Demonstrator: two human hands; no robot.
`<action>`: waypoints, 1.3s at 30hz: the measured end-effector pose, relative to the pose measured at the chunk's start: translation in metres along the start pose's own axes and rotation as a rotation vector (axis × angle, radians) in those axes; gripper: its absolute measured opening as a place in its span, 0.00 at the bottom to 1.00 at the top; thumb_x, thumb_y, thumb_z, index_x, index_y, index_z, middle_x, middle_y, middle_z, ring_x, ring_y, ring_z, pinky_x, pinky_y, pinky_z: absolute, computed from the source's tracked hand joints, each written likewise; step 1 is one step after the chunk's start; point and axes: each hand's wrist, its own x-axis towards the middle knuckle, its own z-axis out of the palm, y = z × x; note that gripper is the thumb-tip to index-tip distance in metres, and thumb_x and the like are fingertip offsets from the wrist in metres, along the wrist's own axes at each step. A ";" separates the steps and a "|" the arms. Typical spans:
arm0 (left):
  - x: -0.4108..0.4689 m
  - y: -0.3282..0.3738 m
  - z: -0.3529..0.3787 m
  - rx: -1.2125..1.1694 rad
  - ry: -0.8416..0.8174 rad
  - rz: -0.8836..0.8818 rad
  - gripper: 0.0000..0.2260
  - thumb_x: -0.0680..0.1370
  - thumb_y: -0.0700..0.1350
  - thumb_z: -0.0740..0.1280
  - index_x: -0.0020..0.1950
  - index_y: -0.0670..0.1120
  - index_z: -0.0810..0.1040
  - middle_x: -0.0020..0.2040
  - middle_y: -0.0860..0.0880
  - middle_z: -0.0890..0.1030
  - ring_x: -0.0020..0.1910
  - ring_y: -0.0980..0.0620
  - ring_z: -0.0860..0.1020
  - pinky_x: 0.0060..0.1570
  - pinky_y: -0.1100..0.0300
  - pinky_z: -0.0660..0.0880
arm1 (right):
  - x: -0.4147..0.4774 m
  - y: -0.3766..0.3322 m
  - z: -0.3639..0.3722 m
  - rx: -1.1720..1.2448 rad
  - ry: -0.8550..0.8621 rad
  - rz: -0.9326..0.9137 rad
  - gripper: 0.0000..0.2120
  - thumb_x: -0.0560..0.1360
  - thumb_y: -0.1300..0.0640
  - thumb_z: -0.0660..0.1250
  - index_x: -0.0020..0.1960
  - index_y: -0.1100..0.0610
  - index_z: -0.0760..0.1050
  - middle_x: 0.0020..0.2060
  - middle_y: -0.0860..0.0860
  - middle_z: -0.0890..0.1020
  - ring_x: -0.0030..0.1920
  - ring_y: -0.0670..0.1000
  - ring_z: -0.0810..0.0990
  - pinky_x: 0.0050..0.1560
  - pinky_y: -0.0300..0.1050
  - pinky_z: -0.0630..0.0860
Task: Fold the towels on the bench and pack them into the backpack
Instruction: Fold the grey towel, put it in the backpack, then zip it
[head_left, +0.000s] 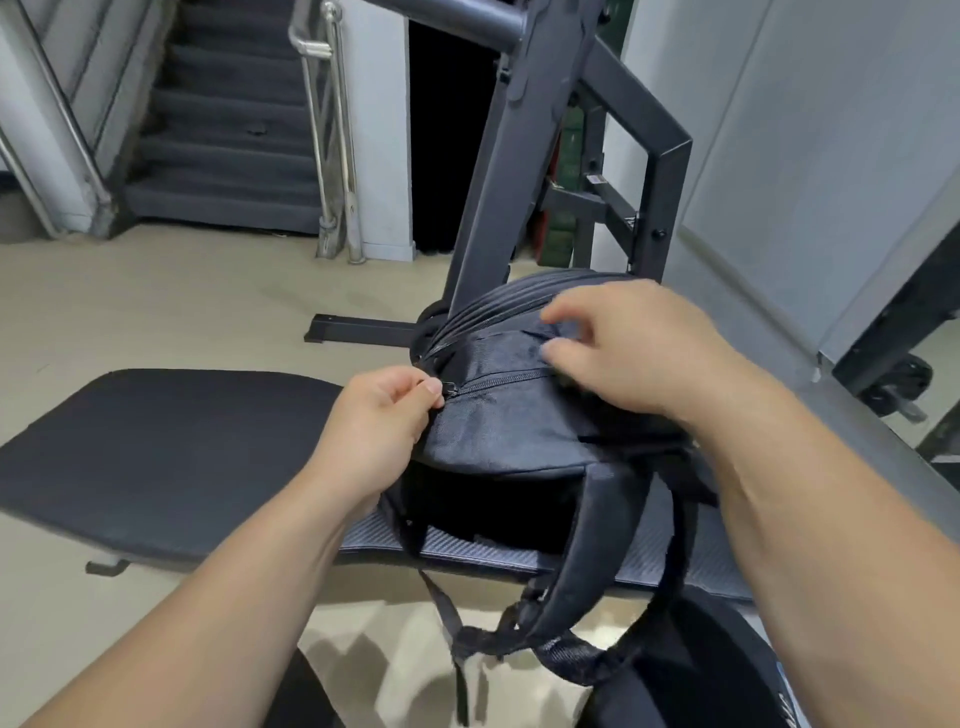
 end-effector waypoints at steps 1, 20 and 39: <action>-0.001 0.000 0.000 -0.021 0.000 -0.006 0.13 0.82 0.44 0.65 0.40 0.41 0.78 0.24 0.55 0.66 0.25 0.55 0.61 0.27 0.61 0.57 | 0.000 -0.022 0.002 -0.053 0.026 -0.092 0.19 0.73 0.35 0.67 0.61 0.41 0.78 0.54 0.44 0.82 0.58 0.54 0.79 0.52 0.50 0.77; 0.020 -0.098 -0.056 -0.158 0.188 -0.466 0.13 0.83 0.49 0.64 0.39 0.47 0.77 0.28 0.48 0.68 0.21 0.55 0.56 0.24 0.68 0.53 | -0.001 -0.054 0.110 -0.152 0.364 -0.237 0.13 0.74 0.52 0.74 0.37 0.55 0.74 0.32 0.51 0.75 0.29 0.58 0.77 0.27 0.41 0.61; 0.009 -0.075 -0.009 -0.032 0.379 -0.209 0.18 0.78 0.43 0.68 0.32 0.45 0.64 0.30 0.48 0.63 0.33 0.50 0.62 0.33 0.55 0.59 | -0.011 -0.099 0.152 0.285 0.235 -0.102 0.12 0.81 0.47 0.62 0.54 0.53 0.79 0.48 0.50 0.83 0.49 0.57 0.81 0.41 0.51 0.75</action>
